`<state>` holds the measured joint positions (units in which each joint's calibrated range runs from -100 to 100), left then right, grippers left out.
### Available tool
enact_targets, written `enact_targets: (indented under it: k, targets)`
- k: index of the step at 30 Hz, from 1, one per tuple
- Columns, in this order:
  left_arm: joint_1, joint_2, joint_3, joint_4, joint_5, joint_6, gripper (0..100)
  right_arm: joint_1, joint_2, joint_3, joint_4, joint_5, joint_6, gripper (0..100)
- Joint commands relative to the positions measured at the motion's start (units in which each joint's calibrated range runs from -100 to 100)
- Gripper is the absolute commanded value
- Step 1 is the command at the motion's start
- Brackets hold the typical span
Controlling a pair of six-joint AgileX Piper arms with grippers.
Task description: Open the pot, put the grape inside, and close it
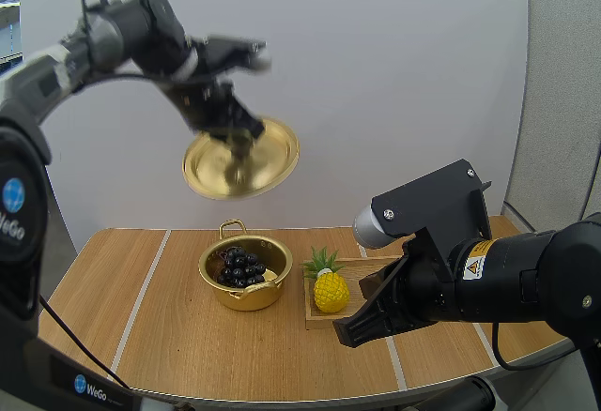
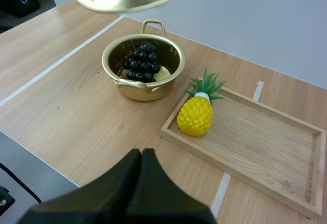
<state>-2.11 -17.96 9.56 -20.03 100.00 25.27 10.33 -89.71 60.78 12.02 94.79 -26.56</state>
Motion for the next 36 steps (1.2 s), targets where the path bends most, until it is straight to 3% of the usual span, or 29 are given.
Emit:
enact_targets:
  k: [1, 17, 36]
  targets:
    - [-0.09, 3.78, 12.02, -0.45, 0.00, 5.06, 0, -0.23, -0.56, 0.02, 0.17, 0.13, -0.64, 0]
    - [-0.09, 15.90, 16.19, -0.33, -22.17, 7.39, 0, -0.23, -0.56, 0.02, 0.17, 0.29, -0.64, 0]
    - [-0.09, 24.34, 10.22, -0.87, -19.62, 7.88, 0, -0.27, -0.56, 0.02, 0.17, 0.90, -0.64, 0]
